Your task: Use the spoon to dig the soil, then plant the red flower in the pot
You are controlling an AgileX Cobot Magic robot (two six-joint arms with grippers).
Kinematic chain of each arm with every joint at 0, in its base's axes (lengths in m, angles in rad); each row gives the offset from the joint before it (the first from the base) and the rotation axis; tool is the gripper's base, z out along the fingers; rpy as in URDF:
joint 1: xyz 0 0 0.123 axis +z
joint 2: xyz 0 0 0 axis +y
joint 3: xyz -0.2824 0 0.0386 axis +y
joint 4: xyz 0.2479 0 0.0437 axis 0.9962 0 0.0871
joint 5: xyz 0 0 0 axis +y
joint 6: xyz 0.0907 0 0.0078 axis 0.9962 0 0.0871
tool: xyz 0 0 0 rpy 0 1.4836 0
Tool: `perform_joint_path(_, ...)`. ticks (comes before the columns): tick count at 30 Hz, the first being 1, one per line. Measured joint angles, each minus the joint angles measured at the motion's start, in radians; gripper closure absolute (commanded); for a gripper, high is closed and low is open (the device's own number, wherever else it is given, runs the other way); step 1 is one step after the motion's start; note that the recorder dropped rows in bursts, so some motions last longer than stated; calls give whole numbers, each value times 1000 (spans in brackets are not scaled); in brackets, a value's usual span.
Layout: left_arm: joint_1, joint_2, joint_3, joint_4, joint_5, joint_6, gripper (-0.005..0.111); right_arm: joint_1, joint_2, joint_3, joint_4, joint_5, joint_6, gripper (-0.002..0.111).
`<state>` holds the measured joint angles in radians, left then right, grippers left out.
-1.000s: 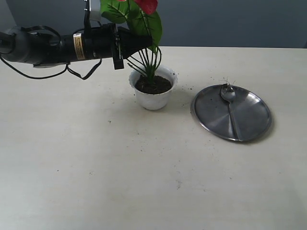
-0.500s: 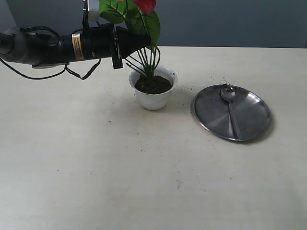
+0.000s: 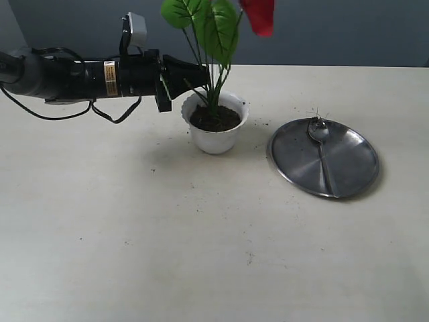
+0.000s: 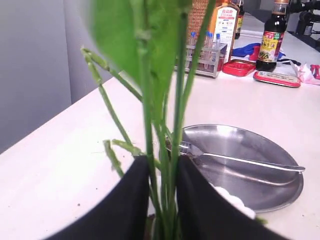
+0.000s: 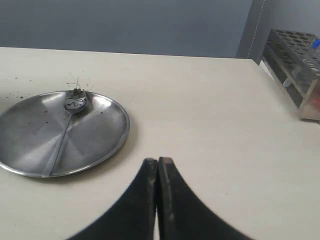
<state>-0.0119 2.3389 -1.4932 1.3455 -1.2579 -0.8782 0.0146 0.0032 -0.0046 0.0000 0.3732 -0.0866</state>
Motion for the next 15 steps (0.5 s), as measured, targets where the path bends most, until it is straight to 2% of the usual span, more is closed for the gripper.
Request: perform_joint_path(15,0,-10,0,12,17,0,86,0,0,0,0,0,0,108)
